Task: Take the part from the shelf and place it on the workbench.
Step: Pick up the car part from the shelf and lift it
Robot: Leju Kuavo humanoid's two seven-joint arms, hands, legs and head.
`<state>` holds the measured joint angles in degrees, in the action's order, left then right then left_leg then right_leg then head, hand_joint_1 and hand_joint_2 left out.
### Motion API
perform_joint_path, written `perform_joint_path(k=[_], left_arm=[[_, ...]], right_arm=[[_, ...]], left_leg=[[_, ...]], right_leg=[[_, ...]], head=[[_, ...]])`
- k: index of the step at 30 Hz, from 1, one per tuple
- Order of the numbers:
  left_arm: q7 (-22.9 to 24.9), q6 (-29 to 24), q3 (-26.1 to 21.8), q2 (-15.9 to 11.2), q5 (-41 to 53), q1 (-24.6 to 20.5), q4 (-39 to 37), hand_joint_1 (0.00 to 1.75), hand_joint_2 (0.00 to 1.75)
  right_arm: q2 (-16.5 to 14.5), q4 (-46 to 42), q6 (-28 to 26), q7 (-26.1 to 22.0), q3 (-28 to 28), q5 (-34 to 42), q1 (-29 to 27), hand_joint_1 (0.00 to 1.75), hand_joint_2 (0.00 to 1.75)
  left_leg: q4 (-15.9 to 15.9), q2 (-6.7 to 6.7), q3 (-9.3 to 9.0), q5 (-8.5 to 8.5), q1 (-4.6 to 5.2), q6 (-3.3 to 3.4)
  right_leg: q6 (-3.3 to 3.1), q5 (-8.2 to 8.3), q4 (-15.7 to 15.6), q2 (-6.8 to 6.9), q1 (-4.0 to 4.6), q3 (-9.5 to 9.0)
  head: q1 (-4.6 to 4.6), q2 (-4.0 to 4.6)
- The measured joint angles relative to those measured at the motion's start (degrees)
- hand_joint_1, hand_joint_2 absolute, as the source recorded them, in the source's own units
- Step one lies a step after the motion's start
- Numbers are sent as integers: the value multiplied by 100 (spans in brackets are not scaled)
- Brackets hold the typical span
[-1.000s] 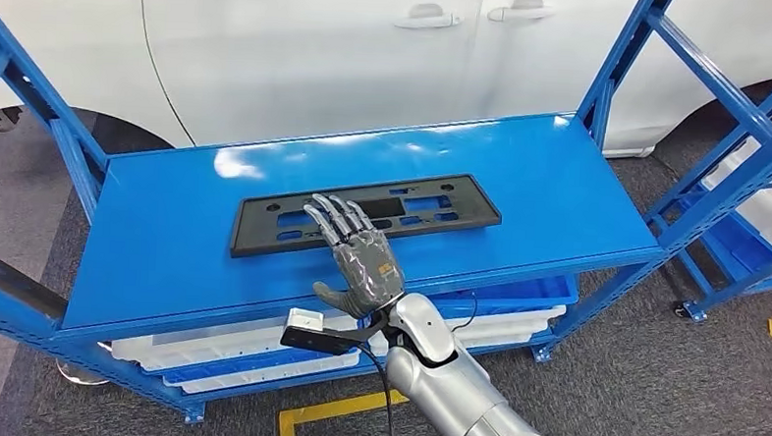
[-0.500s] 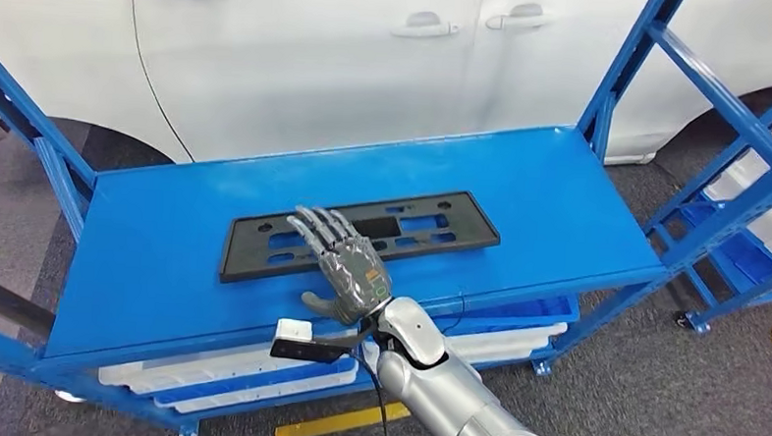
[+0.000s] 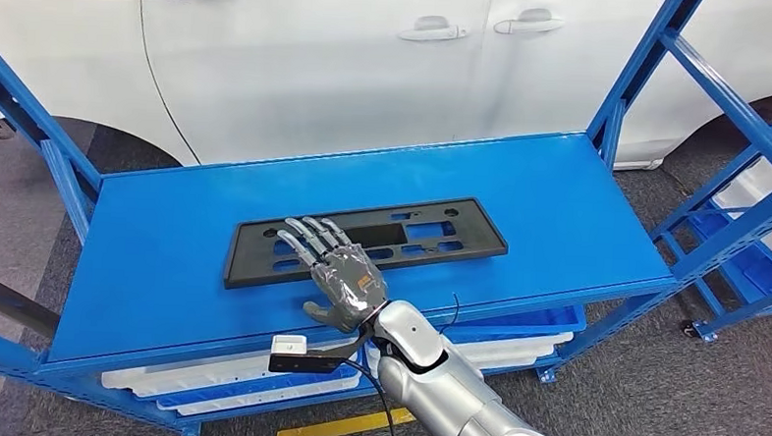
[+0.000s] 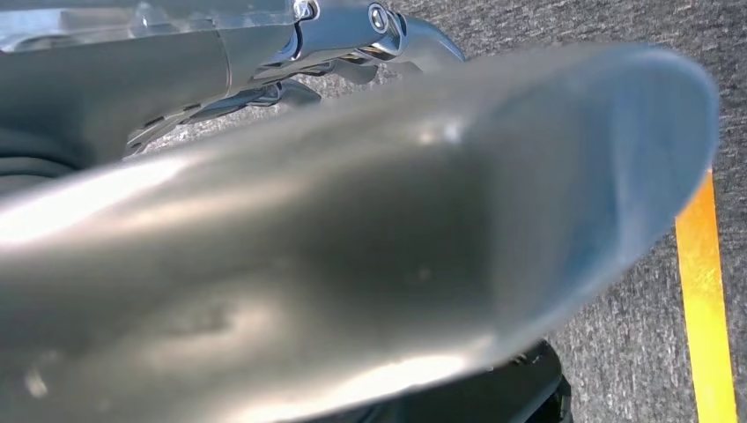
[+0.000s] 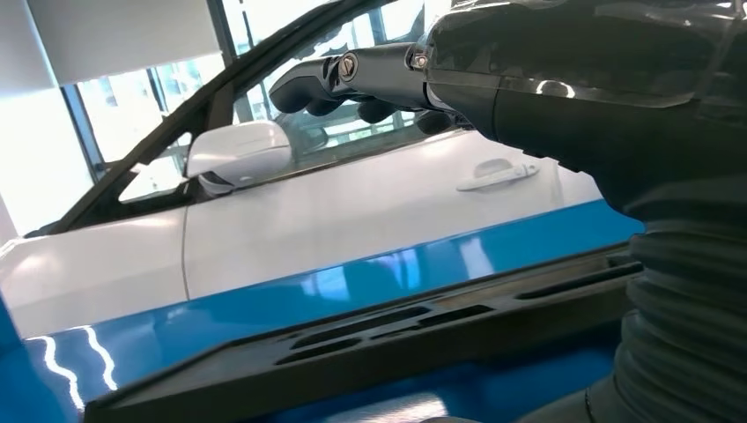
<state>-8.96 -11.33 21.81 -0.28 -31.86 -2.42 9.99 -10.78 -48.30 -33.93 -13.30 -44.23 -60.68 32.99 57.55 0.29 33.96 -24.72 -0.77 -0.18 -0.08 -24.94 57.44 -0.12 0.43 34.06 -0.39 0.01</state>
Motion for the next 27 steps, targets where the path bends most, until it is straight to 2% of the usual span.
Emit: perform_joint_path(k=[2,4,9,10,11,12,13,14,15,16,19,21,23,24,25,26,27], left_arm=[[-31,21,5,-3,8,0,0,0,0],[-58,37,10,-10,13,-5,0,0,0],[-67,42,11,-14,15,-5,0,0,0],[-73,53,14,-14,18,-5,0,0,0],[-83,69,18,-15,25,-5,0,0,0],[-100,90,35,-22,38,-4,-1,0,0],[-115,110,58,-33,54,-9,-1,0,0],[-126,121,79,-43,68,-15,-2,0,0],[-134,130,100,-54,80,-23,-3,0,0],[-133,134,108,-57,86,-31,-4,0,0],[-131,151,115,-57,90,-28,-4,0,0],[-129,158,116,-62,95,-31,-4,0,0],[-117,161,120,-70,108,-35,-4,0,0],[-105,164,124,-73,115,-34,-5,0,0],[-93,168,130,-74,121,-32,-5,0,0],[-84,173,138,-76,125,-32,-5,0,0],[-78,177,147,-76,127,-34,-5,0,0]], right_arm=[[-53,91,-42,20,-52,-15,20,0,175],[-104,149,-62,27,-84,-25,38,0,175],[-123,168,-71,27,-95,-28,46,0,175],[-156,208,-92,27,-120,-37,68,0,175],[-206,277,-121,27,-158,-54,96,0,175],[-318,431,-166,40,-248,-99,126,0,175],[-461,621,-221,56,-362,-154,164,0,175],[-587,787,-261,77,-465,-202,183,0,175],[-706,938,-294,98,-567,-244,196,0,175],[-767,1011,-309,112,-625,-260,206,0,175],[-861,1126,-315,144,-725,-274,213,0,175],[-898,1179,-315,163,-763,-266,226,0,175],[-910,1234,-314,205,-820,-215,229,0,175],[-912,1259,-314,240,-860,-167,224,0,175],[-914,1280,-315,274,-905,-113,222,0,175],[-918,1292,-316,303,-947,-66,223,0,175],[-925,1298,-318,325,-982,-26,227,0,175]], left_leg=[[8,-3,-12,-25,-5,-65],[54,-5,-7,-69,-9,-101],[95,-6,8,-102,-16,-104],[270,-7,83,-209,-17,-110],[613,-7,237,-390,-18,-122],[797,-9,318,-429,-22,-136],[789,-10,302,-428,-21,-137],[607,-7,213,-318,-15,-121],[259,-4,48,-135,-7,-94],[69,2,-45,-93,5,-60],[31,3,-59,-62,-6,32],[5,-5,-70,-46,-26,83],[4,-7,-64,-47,-26,102],[5,-7,-64,-48,-25,103],[6,-4,-65,-49,-24,103],[6,0,-71,-51,-21,101],[5,5,-80,-53,-17,98]], right_leg=[[-53,23,-47,-3,-16,-25],[-95,53,-105,1,-43,-60],[-107,58,-117,4,-48,-70],[-119,56,-118,5,-48,-74],[-135,52,-118,6,-44,-79],[-146,33,-100,0,-37,-86],[-141,-1,-66,-6,-21,-90],[-122,-34,-26,-15,-5,-90],[-95,-64,11,-23,6,-89],[-68,-78,29,-23,10,-87],[10,-139,93,-21,-4,-71],[72,-402,522,-17,-24,123],[112,-754,1315,-15,-50,509],[121,-839,1618,-14,-60,666],[117,-814,1721,-14,-64,730],[101,-680,1581,-14,-63,676],[69,-473,1233,-14,-56,515]], head=[[-2,1],[-1,1],[-1,1],[-5,1],[-8,1],[-11,1],[-15,1],[-14,1],[-11,0],[-9,0],[-3,0],[15,-1],[31,-1],[30,-1],[32,-1],[32,-1],[32,0]])
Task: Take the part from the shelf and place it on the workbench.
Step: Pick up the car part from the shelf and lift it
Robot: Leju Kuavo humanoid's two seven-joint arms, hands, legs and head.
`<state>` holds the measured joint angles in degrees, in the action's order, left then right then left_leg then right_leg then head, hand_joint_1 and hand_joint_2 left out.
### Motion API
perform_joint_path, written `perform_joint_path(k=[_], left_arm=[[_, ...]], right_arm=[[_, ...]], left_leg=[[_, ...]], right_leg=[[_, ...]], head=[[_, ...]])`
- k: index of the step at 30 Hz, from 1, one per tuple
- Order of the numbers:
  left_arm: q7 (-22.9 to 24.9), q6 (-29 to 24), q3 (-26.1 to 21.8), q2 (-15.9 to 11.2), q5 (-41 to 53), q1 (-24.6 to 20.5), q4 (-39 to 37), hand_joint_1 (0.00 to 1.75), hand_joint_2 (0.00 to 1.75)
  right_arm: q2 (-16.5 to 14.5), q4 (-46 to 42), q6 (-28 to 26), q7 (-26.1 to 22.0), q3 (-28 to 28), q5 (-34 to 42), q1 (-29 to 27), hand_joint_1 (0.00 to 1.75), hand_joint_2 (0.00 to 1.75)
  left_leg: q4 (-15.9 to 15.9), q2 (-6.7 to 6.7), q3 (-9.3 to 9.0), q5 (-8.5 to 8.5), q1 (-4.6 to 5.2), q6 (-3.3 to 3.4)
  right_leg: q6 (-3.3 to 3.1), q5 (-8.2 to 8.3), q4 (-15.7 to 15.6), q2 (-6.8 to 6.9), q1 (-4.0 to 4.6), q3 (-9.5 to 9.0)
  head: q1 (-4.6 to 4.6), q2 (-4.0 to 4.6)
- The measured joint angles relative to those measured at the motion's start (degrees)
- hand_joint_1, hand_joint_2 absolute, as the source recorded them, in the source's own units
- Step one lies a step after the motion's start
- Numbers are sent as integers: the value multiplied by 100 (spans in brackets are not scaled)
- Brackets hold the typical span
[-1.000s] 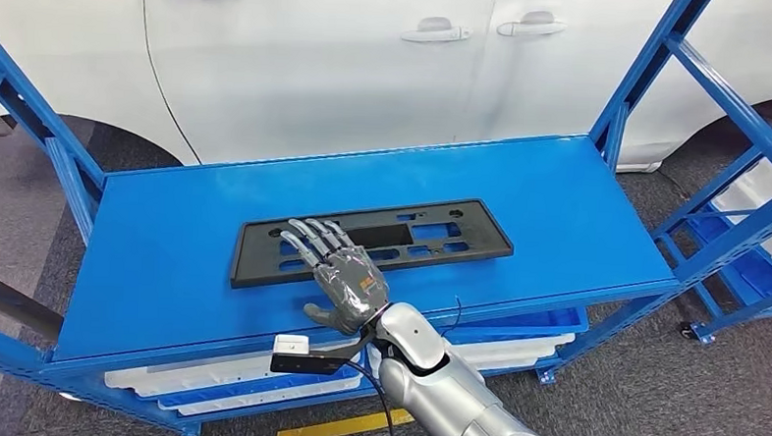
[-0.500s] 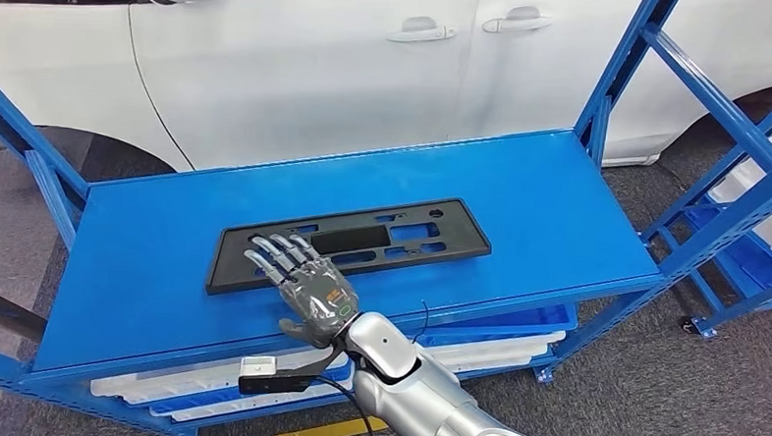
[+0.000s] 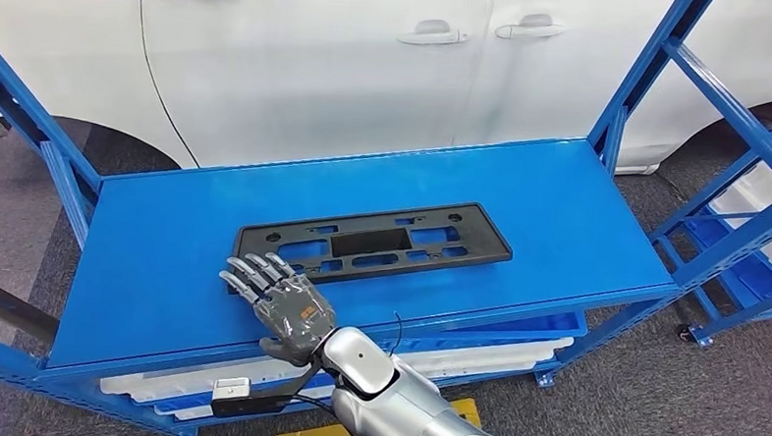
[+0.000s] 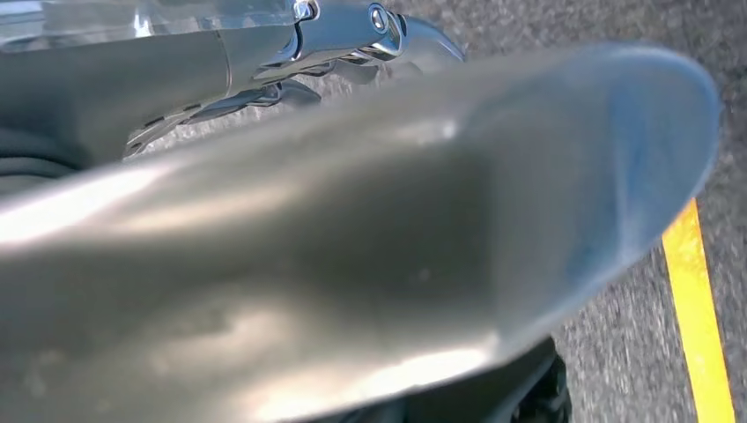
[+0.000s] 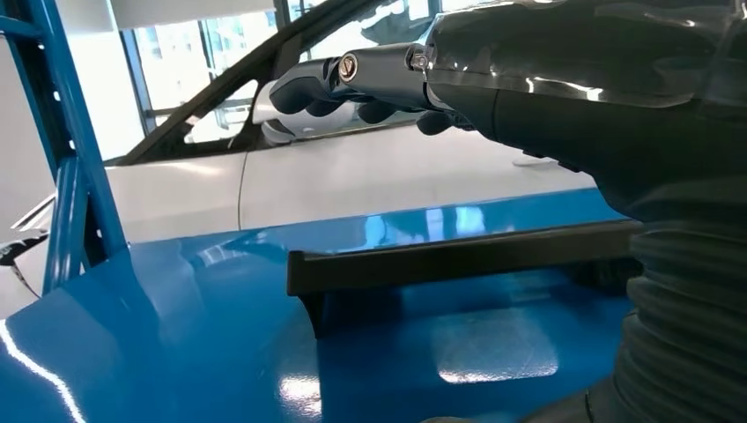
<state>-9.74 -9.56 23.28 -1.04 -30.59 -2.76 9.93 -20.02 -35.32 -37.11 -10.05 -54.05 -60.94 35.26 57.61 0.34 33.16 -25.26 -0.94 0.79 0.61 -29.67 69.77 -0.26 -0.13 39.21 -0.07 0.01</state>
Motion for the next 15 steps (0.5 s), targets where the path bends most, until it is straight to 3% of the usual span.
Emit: perform_joint_path(k=[2,4,7,8,12,13,14,15], left_arm=[[7,5,19,10,3,-9,0,0,0],[20,7,42,20,2,-13,0,0,0],[30,9,75,14,-3,-21,0,0,0],[28,8,83,10,-5,-24,0,0,0],[22,6,103,2,-7,-22,-1,0,0],[20,6,106,0,-6,-18,-2,0,0],[18,5,109,-4,-5,-15,-2,0,0],[16,4,111,-8,-4,-14,-3,0,0]], right_arm=[[-15,3,-13,31,-59,52,20,0,175],[-22,8,-67,89,-138,164,44,0,175],[-29,12,-201,188,-288,422,98,0,175],[-32,10,-231,213,-325,472,130,0,175],[-34,6,-274,343,-375,433,226,0,175],[-33,6,-276,369,-358,364,229,0,175],[-33,6,-278,386,-333,293,235,0,175],[-33,6,-280,397,-303,233,244,0,175]], left_leg=[[2,6,-10,-8,12,-19],[1,2,-1,-12,8,-70],[6,-13,2,-36,5,-167],[119,-14,43,-119,7,-188],[1405,-14,616,-744,-19,-259],[1576,-15,702,-761,-24,-274],[1516,-15,678,-661,-30,-286],[1247,-17,555,-471,-37,-295]], right_leg=[[-95,352,-832,8,38,-393],[-149,452,-1216,22,83,-561],[-179,488,-1313,24,68,-593],[-201,508,-1358,28,48,-619],[-245,522,-1399,42,39,-656],[-245,516,-1389,39,41,-657],[-240,505,-1373,34,38,-658],[-228,488,-1347,28,32,-659]], head=[[-5,0],[3,0],[15,0],[10,0],[1,1],[1,1],[0,1],[-1,0]])
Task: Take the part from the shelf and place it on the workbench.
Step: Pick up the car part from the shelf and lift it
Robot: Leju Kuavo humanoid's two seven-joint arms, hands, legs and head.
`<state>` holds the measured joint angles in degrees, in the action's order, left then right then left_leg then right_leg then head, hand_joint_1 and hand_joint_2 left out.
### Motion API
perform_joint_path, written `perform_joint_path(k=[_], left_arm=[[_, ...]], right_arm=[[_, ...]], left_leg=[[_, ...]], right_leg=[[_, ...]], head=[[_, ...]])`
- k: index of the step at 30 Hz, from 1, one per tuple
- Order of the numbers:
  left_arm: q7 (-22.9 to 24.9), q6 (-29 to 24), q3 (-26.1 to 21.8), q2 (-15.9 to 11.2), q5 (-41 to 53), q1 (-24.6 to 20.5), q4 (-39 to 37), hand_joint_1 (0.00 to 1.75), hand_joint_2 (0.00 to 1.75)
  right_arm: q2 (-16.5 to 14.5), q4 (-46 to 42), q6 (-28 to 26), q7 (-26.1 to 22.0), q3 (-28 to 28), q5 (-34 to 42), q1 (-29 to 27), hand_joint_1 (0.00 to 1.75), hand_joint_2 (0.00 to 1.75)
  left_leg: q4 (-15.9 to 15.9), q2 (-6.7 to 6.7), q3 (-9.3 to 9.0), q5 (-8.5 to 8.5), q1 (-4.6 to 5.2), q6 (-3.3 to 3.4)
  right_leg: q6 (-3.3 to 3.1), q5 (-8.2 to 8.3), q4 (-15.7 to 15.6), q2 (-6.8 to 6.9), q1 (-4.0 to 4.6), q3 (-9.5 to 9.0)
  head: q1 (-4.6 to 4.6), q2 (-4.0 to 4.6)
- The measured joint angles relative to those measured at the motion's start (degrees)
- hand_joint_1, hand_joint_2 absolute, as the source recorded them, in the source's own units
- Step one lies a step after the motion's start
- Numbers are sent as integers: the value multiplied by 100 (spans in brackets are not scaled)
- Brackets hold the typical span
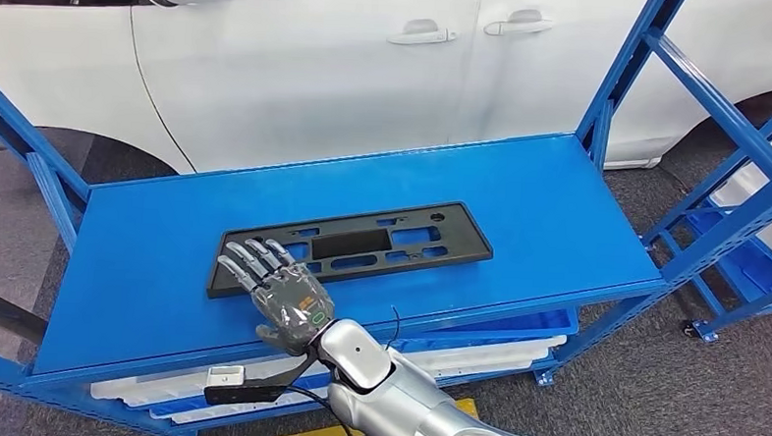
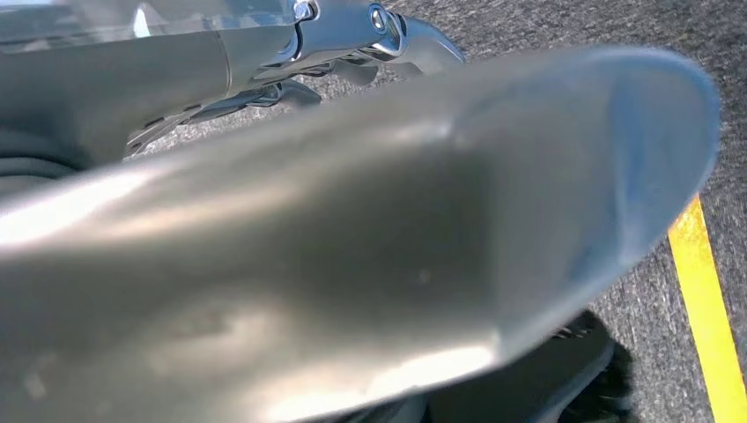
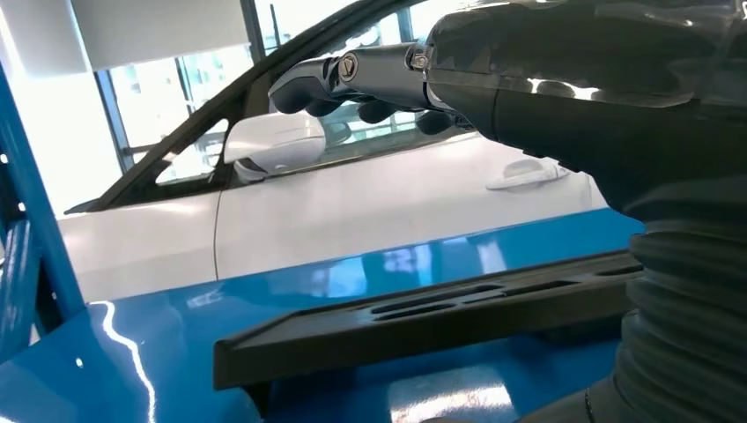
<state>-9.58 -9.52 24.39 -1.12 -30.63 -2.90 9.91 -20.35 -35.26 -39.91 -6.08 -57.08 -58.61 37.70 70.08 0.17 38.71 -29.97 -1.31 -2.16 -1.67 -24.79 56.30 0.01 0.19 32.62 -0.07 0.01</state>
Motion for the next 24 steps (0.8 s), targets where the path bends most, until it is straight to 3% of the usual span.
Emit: perform_joint_path(k=[2,4,8,10,12,13,14,15,17,19,22,24], left_arm=[[-4,-1,2,-8,1,-5,-1,0,0],[-5,0,3,-9,2,-14,-2,0,0],[-5,-1,7,-6,5,-14,-3,0,0],[-5,-4,13,-7,7,-20,-4,0,0],[-2,-8,24,-11,8,-20,-5,0,0],[0,-9,32,-12,8,-15,-6,0,0],[2,-10,42,-13,8,-12,-7,0,0],[1,-10,54,-13,7,-12,-7,0,0],[-6,-10,80,-10,7,-16,-7,0,0],[-18,-10,107,-9,6,-20,-7,0,0],[-34,-9,129,-19,4,-26,-7,0,0],[-48,-8,138,-36,3,-33,-7,0,0]], right_arm=[[0,0,-4,11,51,-45,30,0,175],[0,-2,-11,18,84,-62,52,0,175],[4,-4,-17,54,212,-288,65,0,175],[11,0,-17,65,429,-572,67,0,175],[18,22,-17,37,752,-903,52,0,175],[21,43,-17,19,936,-1068,43,0,175],[22,71,-17,8,1126,-1229,38,0,175],[24,104,-16,4,1323,-1390,40,0,175],[24,180,-16,24,1699,-1681,59,0,175],[25,282,-16,96,2015,-1908,86,0,175],[41,474,-16,287,2348,-2174,103,0,175],[51,588,-17,458,2505,-2372,121,0,175]], left_leg=[[-791,-2,-370,344,-6,4],[-1159,12,-535,428,6,63],[-1186,20,-532,444,4,212],[-1202,16,-528,461,-3,265],[-1199,15,-513,464,5,286],[-1198,16,-508,465,9,288],[-1196,19,-506,465,12,289],[-1196,23,-509,465,17,289],[-1195,30,-518,464,31,280],[-1195,26,-512,465,40,239],[-1218,8,-514,471,31,144],[-1038,3,-443,336,37,99]], right_leg=[[49,-55,84,-9,0,14],[105,-87,149,-12,18,47],[206,-181,276,-14,9,111],[265,-485,805,-11,-14,355],[298,-797,1568,-9,-34,730],[300,-830,1782,-9,-40,843],[291,-756,1785,-9,-42,856],[267,-586,1554,-9,-39,754],[180,-209,739,-7,-8,365],[117,-54,220,0,34,130],[82,-22,97,3,35,99],[40,31,-10,10,-6,45]], head=[[-4,0],[-5,1],[1,0],[12,0],[16,0],[16,0],[17,0],[17,0],[16,1],[17,0],[24,0],[15,0]])
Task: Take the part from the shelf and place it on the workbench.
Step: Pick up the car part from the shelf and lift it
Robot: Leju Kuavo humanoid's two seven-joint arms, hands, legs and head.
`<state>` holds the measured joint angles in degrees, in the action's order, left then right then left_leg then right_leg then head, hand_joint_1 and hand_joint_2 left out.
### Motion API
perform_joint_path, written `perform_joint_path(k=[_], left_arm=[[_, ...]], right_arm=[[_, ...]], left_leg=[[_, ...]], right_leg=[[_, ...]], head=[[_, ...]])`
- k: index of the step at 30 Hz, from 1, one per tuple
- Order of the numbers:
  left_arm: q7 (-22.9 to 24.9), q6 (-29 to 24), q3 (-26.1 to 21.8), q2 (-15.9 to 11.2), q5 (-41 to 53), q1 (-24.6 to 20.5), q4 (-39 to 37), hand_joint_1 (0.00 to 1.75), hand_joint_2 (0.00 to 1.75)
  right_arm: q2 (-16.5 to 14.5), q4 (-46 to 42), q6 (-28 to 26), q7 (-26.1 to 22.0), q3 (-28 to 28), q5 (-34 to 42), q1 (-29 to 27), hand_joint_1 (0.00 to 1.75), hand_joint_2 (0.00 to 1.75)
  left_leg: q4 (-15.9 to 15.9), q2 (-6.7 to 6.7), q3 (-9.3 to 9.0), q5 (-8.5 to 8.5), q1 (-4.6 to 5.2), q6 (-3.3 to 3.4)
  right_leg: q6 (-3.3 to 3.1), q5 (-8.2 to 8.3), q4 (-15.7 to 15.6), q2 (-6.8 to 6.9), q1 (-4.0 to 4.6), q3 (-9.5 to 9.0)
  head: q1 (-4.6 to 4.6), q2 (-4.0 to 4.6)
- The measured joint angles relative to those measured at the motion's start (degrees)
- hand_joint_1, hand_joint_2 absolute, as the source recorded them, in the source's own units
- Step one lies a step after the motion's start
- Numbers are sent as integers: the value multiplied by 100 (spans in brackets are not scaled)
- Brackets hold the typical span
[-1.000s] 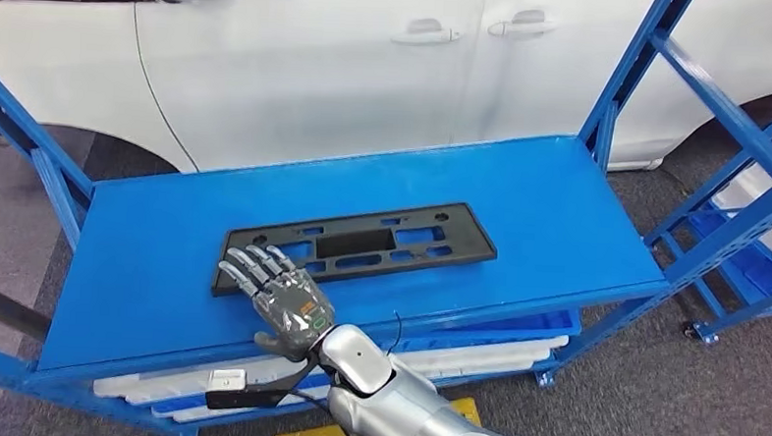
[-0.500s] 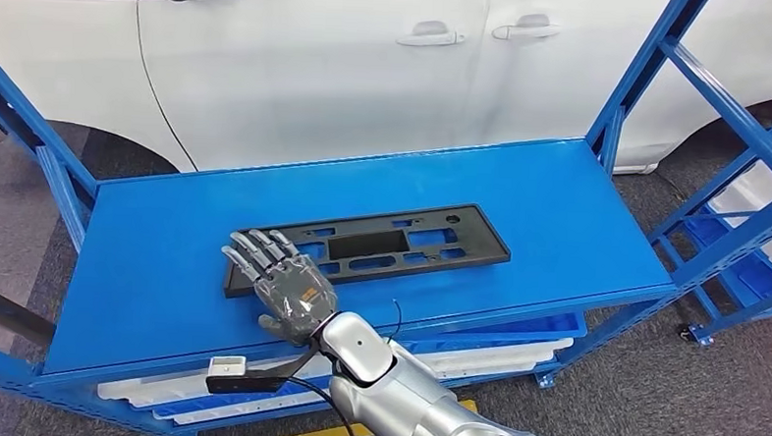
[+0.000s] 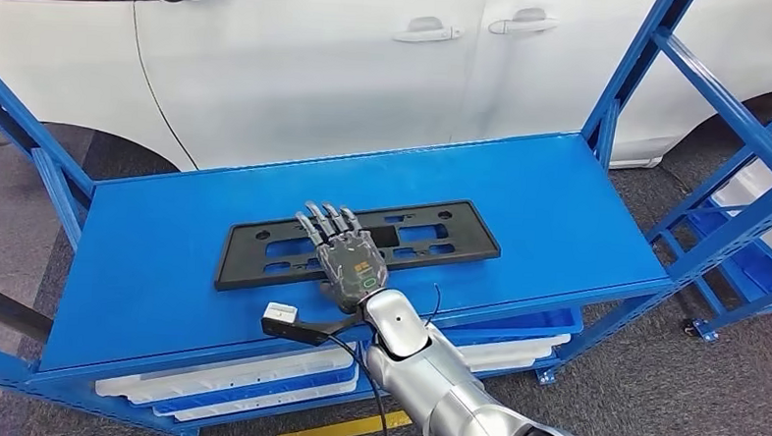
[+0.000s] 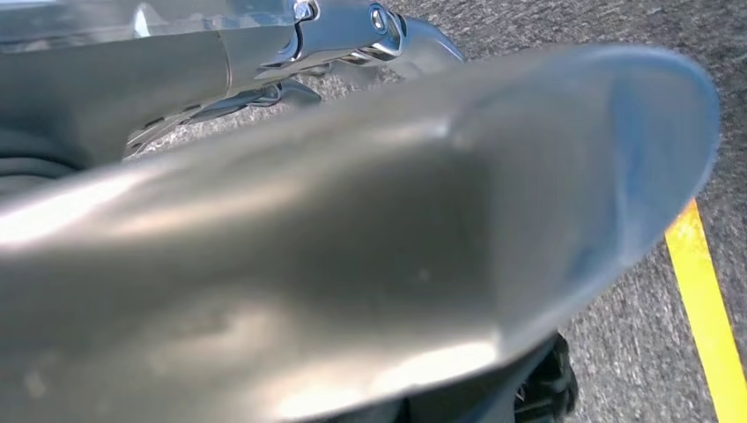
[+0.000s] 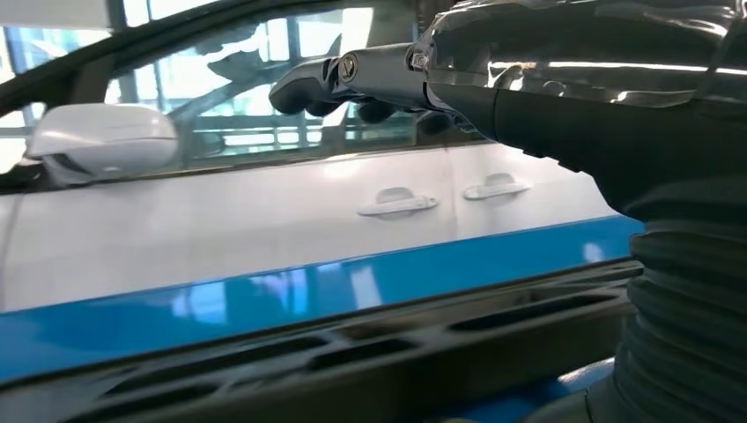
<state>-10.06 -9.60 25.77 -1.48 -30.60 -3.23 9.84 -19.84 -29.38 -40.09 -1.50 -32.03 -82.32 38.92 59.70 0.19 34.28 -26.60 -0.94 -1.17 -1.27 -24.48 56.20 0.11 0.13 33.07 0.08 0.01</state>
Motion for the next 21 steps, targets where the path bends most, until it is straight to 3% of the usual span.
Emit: perform_joint_path(k=[3,4,5,6,8,10,13,16,20,21], left_arm=[[-5,2,6,-17,-2,0,0,0,0],[-4,2,7,-22,-5,4,-1,0,0],[-2,3,7,-27,-9,8,-1,0,0],[-1,2,7,-32,-13,11,-2,0,0],[-4,1,7,-45,-19,6,-2,0,0],[-20,-2,7,-54,-21,-10,-3,0,0],[-35,-4,15,-55,-22,-17,-4,0,0],[-34,-4,31,-51,-22,-10,-4,0,0],[-42,-3,75,-58,-22,-30,-4,0,0],[-50,-2,89,-58,-21,-28,-4,0,0]], right_arm=[[27,196,0,260,126,-308,14,0,175],[42,277,0,330,148,-393,10,0,175],[56,365,0,393,162,-473,9,0,175],[66,449,-1,442,168,-544,12,0,175],[75,599,-7,524,169,-655,50,0,175],[81,744,-14,592,169,-712,145,0,175],[114,894,-16,667,167,-724,260,0,175],[153,938,-21,678,167,-722,303,0,175],[232,1066,15,647,168,-687,318,173,175],[238,1087,53,627,168,-672,315,175,175]], left_leg=[[1005,-1,466,-497,-6,-50],[1274,-2,597,-573,-10,-65],[1350,-2,637,-542,-14,-75],[1196,-3,566,-404,-18,-80],[482,-8,213,-43,-26,-78],[-25,-4,-34,96,-14,-23],[-106,10,-68,80,2,94],[-136,1,-84,103,-16,158],[-144,1,-83,110,-7,212],[-144,4,-85,109,-6,214]], right_leg=[[-34,16,-42,8,-2,-23],[-37,10,-33,7,5,-21],[-38,1,-20,4,9,-19],[-31,-12,0,-2,10,-18],[5,-63,69,-16,10,-10],[62,-111,152,-26,27,20],[135,-132,186,-27,33,35],[211,-268,348,-25,12,92],[302,-830,1714,-22,-33,786],[291,-757,1693,-22,-35,788]], head=[[-18,1],[-18,0],[-17,-1],[-17,-1],[-18,0],[-16,-1],[-8,-1],[2,0],[13,-1],[13,-1]])
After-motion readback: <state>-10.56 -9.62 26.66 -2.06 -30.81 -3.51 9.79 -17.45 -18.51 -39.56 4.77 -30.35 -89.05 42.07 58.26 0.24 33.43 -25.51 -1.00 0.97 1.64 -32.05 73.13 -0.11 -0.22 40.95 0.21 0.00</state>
